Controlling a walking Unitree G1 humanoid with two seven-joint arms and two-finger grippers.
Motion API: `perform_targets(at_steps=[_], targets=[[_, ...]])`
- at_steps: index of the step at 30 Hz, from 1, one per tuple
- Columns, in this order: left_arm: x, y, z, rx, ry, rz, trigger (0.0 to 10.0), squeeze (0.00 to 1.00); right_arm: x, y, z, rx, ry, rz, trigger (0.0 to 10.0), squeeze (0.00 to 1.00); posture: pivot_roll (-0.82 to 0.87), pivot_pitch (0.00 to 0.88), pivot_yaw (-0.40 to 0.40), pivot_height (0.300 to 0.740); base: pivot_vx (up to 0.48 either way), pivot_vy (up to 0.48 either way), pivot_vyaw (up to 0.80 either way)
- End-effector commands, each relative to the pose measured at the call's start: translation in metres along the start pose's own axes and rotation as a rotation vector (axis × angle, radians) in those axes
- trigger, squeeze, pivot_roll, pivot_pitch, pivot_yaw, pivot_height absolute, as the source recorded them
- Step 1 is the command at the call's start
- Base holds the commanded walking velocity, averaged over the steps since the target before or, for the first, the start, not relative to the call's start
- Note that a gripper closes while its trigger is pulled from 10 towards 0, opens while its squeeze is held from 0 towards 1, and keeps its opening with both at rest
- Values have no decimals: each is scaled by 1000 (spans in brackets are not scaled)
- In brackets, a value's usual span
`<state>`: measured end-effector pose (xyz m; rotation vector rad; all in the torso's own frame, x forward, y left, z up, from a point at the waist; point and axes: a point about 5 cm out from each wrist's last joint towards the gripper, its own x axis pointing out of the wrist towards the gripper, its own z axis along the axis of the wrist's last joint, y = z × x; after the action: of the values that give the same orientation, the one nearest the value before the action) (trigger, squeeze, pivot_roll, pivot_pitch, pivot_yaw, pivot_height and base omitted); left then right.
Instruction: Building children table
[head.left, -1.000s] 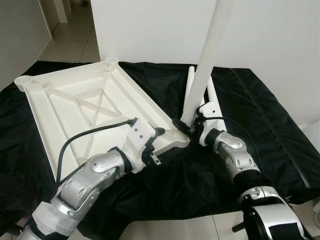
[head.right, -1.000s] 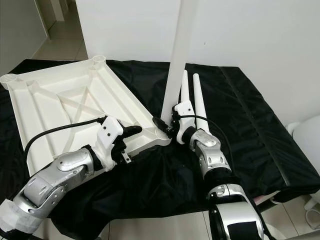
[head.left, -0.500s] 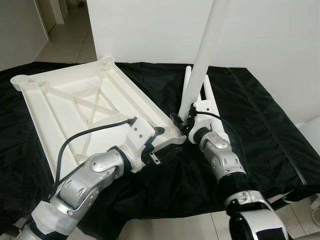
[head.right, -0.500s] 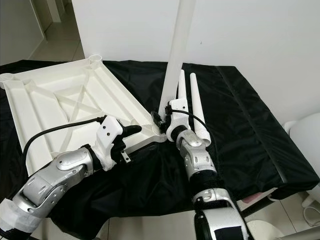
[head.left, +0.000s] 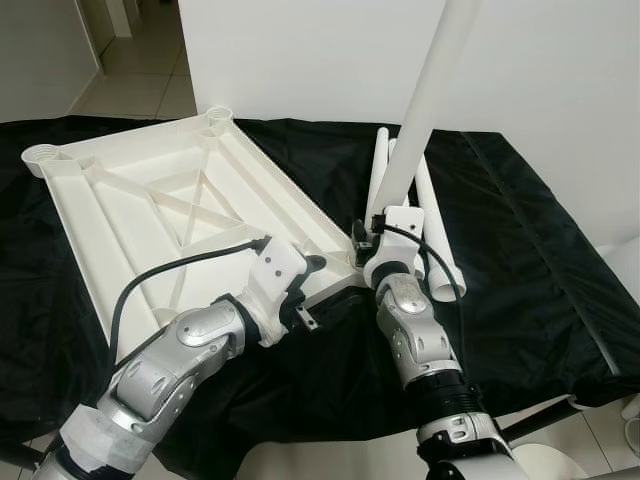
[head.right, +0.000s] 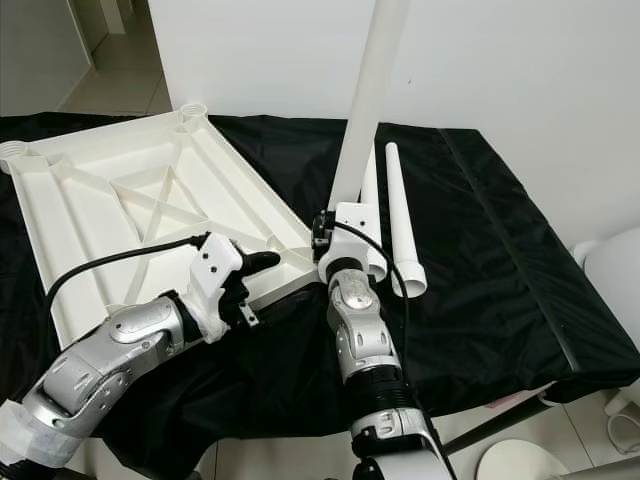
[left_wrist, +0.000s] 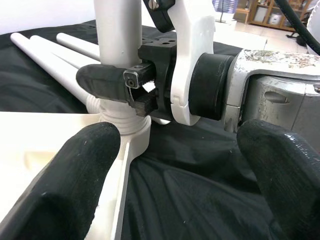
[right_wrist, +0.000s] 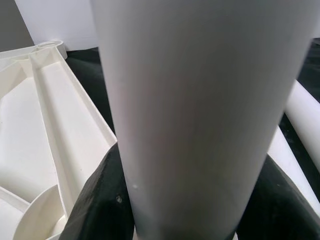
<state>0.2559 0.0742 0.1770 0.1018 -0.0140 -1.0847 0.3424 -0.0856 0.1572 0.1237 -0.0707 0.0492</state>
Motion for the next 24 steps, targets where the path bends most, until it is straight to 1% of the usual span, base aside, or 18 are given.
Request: perform_targets(at_steps=[1, 3, 4, 10, 11, 12, 13, 16, 17, 18, 19, 20, 21, 24], targets=[[-1, -7, 1, 8, 4, -112, 10000, 0, -2, 4, 14, 36, -65, -10, 10000, 0, 52, 65, -65, 740, 0, 0, 0], [-1, -7, 1, 8, 4, -113, 10000, 0, -2, 4, 15, 32, -70, -11, 10000, 0, 52, 65, -65, 740, 0, 0, 0], [-1, -8, 0, 7, 4, -114, 10000, 0, -3, 5, 16, 36, -78, 1, 10000, 1000, 51, 67, -65, 740, 0, 0, 0], [-1, -8, 0, 3, 3, -113, 10000, 0, -5, 4, 20, 21, -110, 35, 10000, 1000, 51, 67, -72, 740, 0, 0, 0], [-1, -9, 0, 2, 2, -111, 10000, 0, -6, 4, 21, 21, -109, 61, 10000, 1000, 51, 67, -72, 740, 0, 0, 0], [0, -9, 0, 2, 1, -111, 10000, 0, -7, 4, 21, 23, -108, 102, 10000, 0, 51, 65, -73, 740, 0, 0, 0], [0, -9, 0, 2, 1, -110, 10000, 0, -7, 4, 21, 22, -107, 131, 10000, 0, 51, 65, -73, 740, 0, 0, 0], [0, -9, 0, 2, -1, -112, 10000, 0, -8, -1, 21, 6, -97, 301, 10000, 0, 48, 62, -74, 740, 0, 0, 0], [0, -9, 0, 2, -1, -112, 10000, 0, -8, -1, 21, 6, -97, 301, 10000, 0, 48, 62, -74, 740, 0, 0, 0], [1, -9, 0, 2, -2, -112, 10000, 0, -8, -3, 21, 0, -95, 350, 10000, 0, 44, 59, -72, 740, 0, 0, 0], [1, -9, 0, 2, -2, -112, 10000, 0, -8, -3, 21, 0, -95, 350, 10000, 0, 44, 59, -72, 740, 0, 0, 0], [1, -9, 0, 3, -3, -114, 10000, 0, -6, -10, 18, -57, -73, 427, 10000, 0, 43, 57, -70, 740, 0, 0, 0], [1, -9, 0, 3, -3, -114, 10000, 0, -6, -10, 18, -57, -73, 427, 10000, 0, 43, 57, -70, 740, 0, 0, 0], [2, -8, 1, 5, -4, -116, 10000, 0, 2, -21, 11, -125, -26, 504, 10000, 0, 45, 57, -69, 740, 0, 0, 0]])
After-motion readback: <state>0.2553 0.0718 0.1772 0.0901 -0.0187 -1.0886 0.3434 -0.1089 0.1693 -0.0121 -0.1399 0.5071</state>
